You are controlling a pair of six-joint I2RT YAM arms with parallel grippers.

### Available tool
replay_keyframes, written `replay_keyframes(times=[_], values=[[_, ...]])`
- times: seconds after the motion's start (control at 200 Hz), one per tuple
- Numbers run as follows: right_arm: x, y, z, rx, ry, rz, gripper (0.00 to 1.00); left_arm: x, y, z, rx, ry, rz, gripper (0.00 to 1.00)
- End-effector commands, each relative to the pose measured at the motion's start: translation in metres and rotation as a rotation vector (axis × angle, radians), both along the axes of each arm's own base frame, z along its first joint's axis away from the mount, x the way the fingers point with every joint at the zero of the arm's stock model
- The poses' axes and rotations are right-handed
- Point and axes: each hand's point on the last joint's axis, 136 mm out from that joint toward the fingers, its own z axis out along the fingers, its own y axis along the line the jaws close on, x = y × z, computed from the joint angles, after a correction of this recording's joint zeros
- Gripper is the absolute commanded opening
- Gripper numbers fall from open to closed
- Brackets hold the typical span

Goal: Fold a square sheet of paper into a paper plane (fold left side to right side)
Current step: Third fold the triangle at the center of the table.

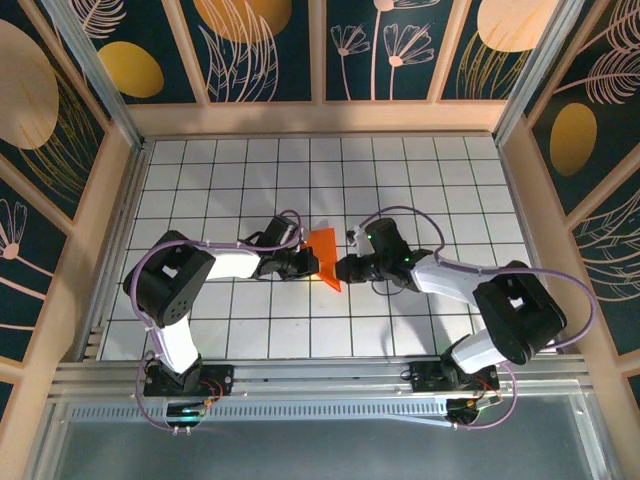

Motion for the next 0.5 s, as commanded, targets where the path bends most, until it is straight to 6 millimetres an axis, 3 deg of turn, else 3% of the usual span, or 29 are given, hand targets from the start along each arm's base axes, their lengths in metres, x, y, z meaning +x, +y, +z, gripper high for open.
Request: replay_keyframes(times=[0.0,0.2,0.495], values=[[-0.013,0.008,-0.012,0.021,0.068,0.031,0.04,-0.018,0.033,-0.042,0.178,0.103,0.056,0.00],[-0.015,0.011,-0.029,-0.015,0.099,0.037,0.02,-0.018,0.034,-0.042,0.182,0.104,0.054,0.00],[-0.014,0.007,-0.039,-0.044,0.113,0.017,0.02,-0.017,0.033,-0.041,0.181,0.101,0.052,0.00]])
